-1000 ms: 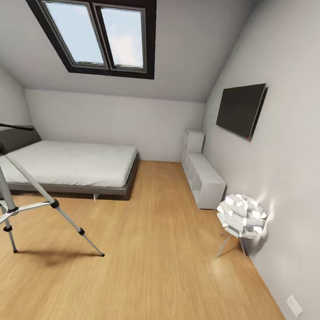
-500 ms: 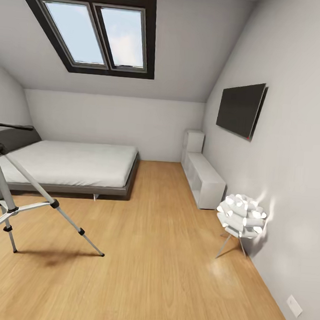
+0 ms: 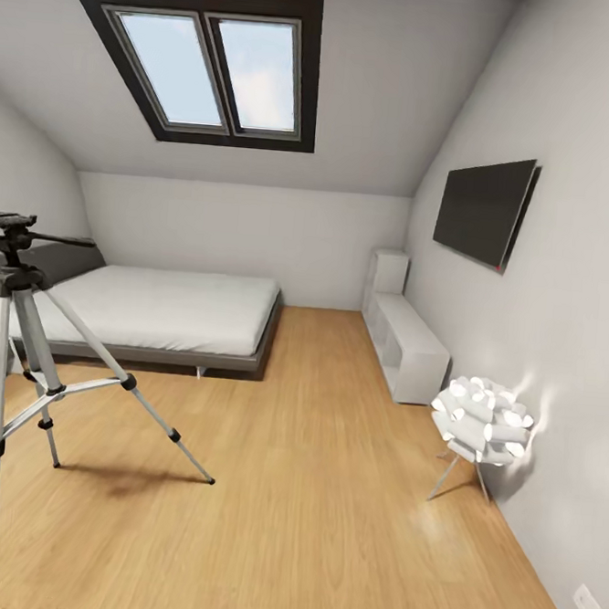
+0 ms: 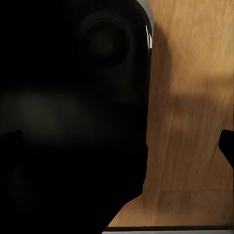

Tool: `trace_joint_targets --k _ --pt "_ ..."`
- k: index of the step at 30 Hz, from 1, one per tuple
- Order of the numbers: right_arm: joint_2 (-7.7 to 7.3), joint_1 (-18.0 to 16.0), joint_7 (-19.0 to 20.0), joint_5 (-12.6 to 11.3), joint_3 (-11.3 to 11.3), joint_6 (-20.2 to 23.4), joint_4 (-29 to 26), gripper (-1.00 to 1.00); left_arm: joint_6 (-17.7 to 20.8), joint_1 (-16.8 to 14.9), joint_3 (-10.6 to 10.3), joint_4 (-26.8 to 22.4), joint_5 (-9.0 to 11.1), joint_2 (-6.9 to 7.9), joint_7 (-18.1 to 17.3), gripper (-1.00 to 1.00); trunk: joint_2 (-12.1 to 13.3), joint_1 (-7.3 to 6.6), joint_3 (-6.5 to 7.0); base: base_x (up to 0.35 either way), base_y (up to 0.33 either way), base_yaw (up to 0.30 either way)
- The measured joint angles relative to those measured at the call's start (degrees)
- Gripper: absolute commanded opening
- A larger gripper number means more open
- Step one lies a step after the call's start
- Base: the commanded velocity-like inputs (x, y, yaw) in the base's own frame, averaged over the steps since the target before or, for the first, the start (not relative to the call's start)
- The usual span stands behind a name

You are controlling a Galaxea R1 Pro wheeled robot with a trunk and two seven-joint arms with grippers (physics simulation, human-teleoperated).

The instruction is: Attach the digital camera to the camera tripod in the bedroom.

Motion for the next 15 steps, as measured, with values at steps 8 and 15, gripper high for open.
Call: trace_joint_targets --k 8,15 --pt "0.06 0.0 0.0 0.0 0.0 -0.4 0.0 1.0 0.0 0.0 0.0 0.0 2.2 0.08 0.0 1.0 0.0 0.0 0.0 0.0 0.0 0.272" --pt "0.01 0.0 0.0 0.0 0.1 -2.6 0.0 1.0 0.0 0.0 -0.3 0.0 9.0 0.02 0.1 1.0 0.0 0.0 0.0 0.0 0.0 0.274"
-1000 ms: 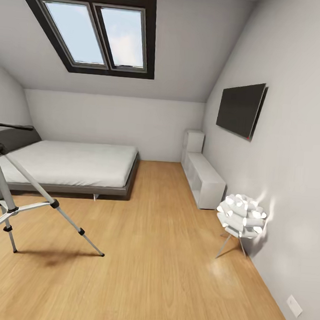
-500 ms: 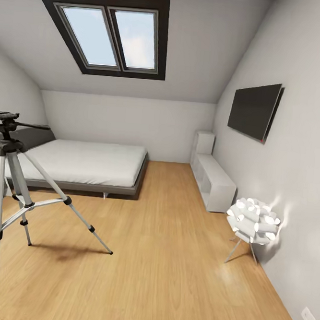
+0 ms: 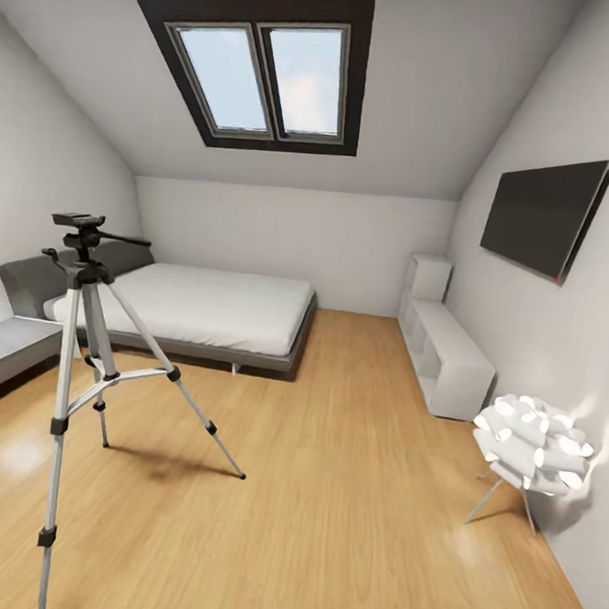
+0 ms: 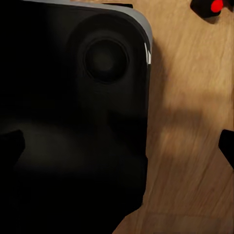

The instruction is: Attach the digital camera to the camera tripod in the bedroom.

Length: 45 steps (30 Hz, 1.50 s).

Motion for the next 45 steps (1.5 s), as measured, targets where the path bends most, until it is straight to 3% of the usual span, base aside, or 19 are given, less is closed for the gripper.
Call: trace_joint_targets --k 34,45 --pt "-0.02 0.0 0.0 0.0 0.0 -0.1 0.0 1.0 -1.3 0.0 0.2 -0.1 0.3 0.03 0.0 1.0 0.0 0.0 0.0 0.0 0.0 0.274" --pt "-0.24 0.0 0.0 -0.1 -0.1 -0.3 0.0 1.0 -1.5 0.0 0.3 -0.1 0.3 0.0 0.0 1.0 0.0 0.0 0.0 0.0 0.0 0.045"
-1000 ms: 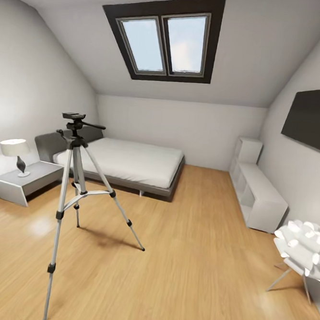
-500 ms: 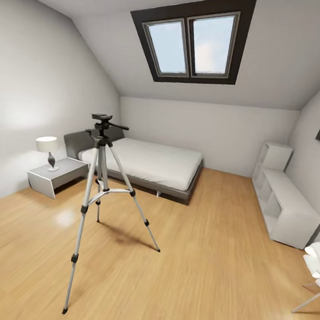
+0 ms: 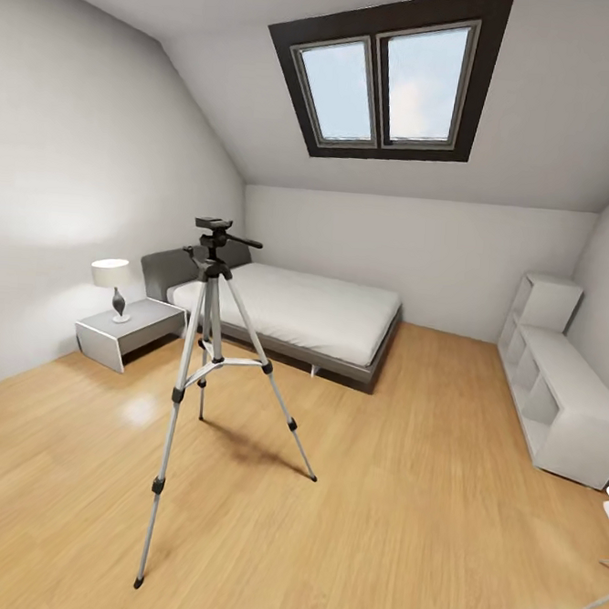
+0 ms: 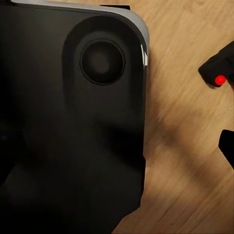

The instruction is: Attach the digital camera to the camera tripod in the bedroom.

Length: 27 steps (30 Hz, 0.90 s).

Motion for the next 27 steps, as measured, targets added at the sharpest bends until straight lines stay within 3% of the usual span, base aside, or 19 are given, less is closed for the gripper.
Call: trace_joint_targets --k 27 --pt "-0.04 0.0 0.4 0.1 0.1 0.2 0.1 1.0 0.0 0.0 -0.2 0.1 -0.1 -0.01 0.0 1.0 0.0 0.0 0.0 0.0 0.0 0.0"
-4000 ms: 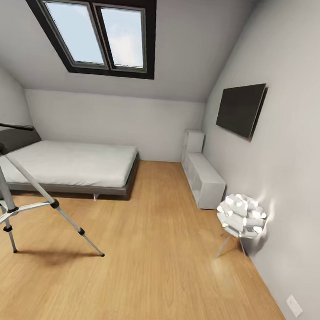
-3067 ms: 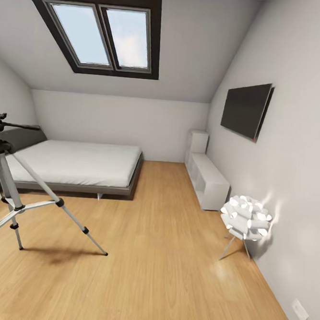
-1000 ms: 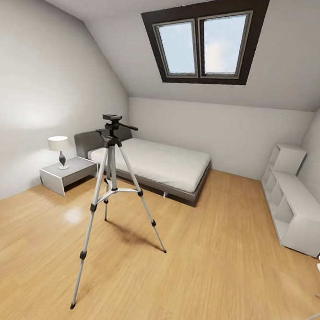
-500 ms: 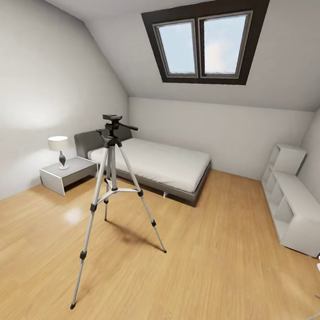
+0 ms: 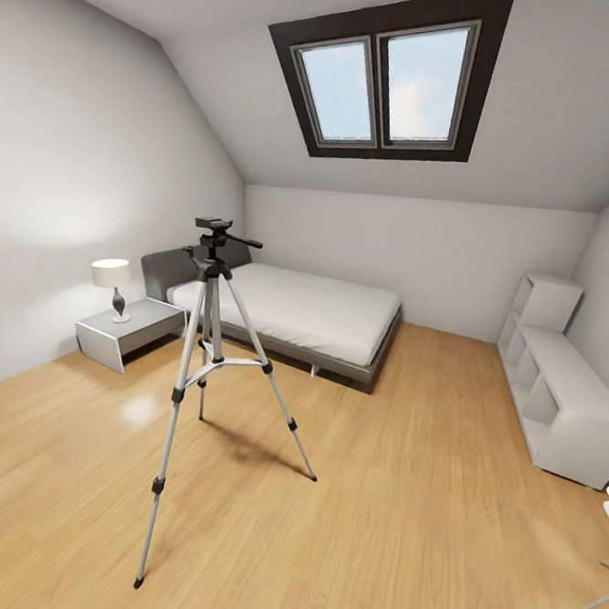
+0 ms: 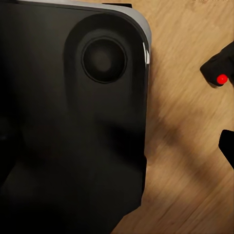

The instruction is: Attach the digital camera to the camera tripod in the bedroom.

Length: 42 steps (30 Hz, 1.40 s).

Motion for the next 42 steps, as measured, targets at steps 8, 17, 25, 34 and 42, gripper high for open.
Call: trace_joint_targets --k 8,17,25,34,42 --pt "0.0 0.0 0.0 0.0 0.0 0.0 0.0 1.0 0.2 0.0 -0.2 0.0 0.0 0.0 -0.1 1.0 0.0 -0.02 0.0 0.087 0.0 0.0" --pt "0.22 0.0 -0.4 -0.2 -0.1 -0.2 0.0 1.0 0.5 0.0 -0.2 0.0 0.1 0.0 -0.1 1.0 0.0 -0.03 0.0 0.292 0.0 0.0" --pt "0.25 0.0 -0.4 -0.4 -0.4 -0.2 0.0 1.0 0.3 0.0 -0.2 0.0 0.0 0.0 -0.1 1.0 0.0 -0.03 0.0 0.32 0.0 -0.03" --pt "0.34 0.0 -0.4 -0.4 -0.3 -0.2 0.0 1.0 0.1 0.0 -0.2 0.0 0.0 0.0 -0.1 1.0 0.0 -0.03 0.0 0.322 0.0 -0.205" --pt "0.34 0.0 -0.4 -0.4 -0.3 -0.2 0.0 1.0 0.1 0.0 -0.2 0.0 -0.1 0.0 0.0 1.0 0.0 -0.02 0.0 0.278 0.0 -0.269"
